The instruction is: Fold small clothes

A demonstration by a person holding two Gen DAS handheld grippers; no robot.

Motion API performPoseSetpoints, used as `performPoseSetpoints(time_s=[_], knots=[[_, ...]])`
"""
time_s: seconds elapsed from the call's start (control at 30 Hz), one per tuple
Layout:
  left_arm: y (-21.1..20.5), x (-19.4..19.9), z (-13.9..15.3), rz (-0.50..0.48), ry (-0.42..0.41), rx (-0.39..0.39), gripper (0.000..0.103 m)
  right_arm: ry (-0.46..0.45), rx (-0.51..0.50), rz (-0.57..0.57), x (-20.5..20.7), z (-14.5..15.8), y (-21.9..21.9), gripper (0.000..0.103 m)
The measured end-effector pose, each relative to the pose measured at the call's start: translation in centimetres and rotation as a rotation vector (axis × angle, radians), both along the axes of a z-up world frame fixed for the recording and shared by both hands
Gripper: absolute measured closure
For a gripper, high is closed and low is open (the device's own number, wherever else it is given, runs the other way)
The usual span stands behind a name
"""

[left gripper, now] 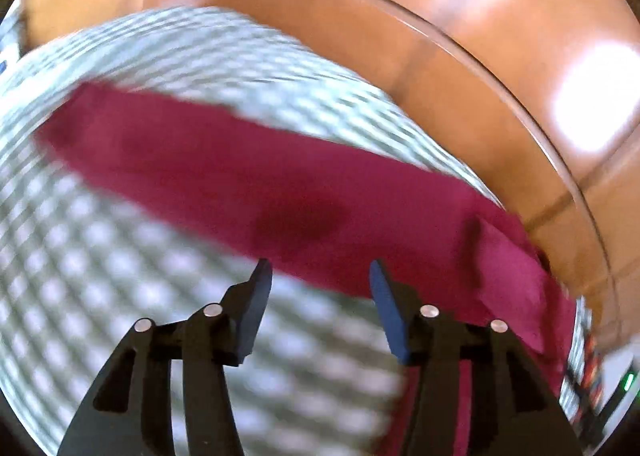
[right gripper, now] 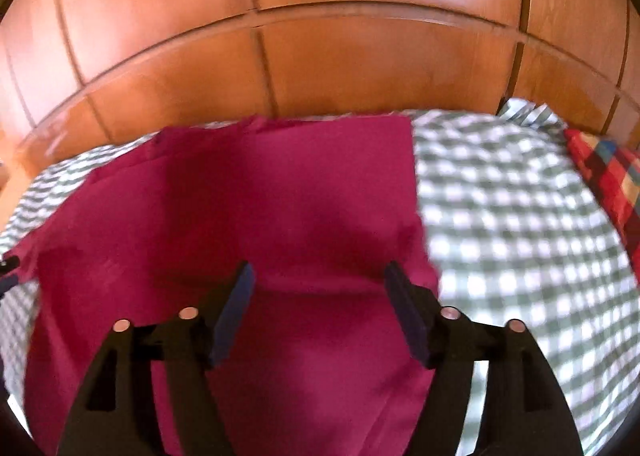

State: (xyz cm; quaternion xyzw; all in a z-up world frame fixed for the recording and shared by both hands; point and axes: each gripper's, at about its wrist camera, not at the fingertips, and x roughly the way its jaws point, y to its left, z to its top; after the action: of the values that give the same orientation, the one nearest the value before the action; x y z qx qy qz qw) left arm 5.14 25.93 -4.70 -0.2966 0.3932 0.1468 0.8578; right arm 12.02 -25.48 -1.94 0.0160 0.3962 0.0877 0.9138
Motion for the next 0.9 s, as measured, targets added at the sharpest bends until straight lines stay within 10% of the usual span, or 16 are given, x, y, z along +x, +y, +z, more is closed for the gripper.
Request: performPoseSetpoints(time_s=[0.33, 0.53, 0.9], knots=[[14.8, -9.2, -1.8, 0.395, -0.050, -0.137, 0.063, 0.045, -0.071, 0.055, -4.9, -3.8, 3.0, 0.028], [18.9, -8.2, -2.6, 0.467, -0.042, -0.167, 0.063, 0.042, -0.096, 0.048, -5.0, -4.2, 3.5, 0.026], [19.1, -3.3, -0.7, 0.400, -0.013, -0.048, 0.103, 0.036, -0.128, 0.041, -4.9, -4.4, 3.9, 0.024]])
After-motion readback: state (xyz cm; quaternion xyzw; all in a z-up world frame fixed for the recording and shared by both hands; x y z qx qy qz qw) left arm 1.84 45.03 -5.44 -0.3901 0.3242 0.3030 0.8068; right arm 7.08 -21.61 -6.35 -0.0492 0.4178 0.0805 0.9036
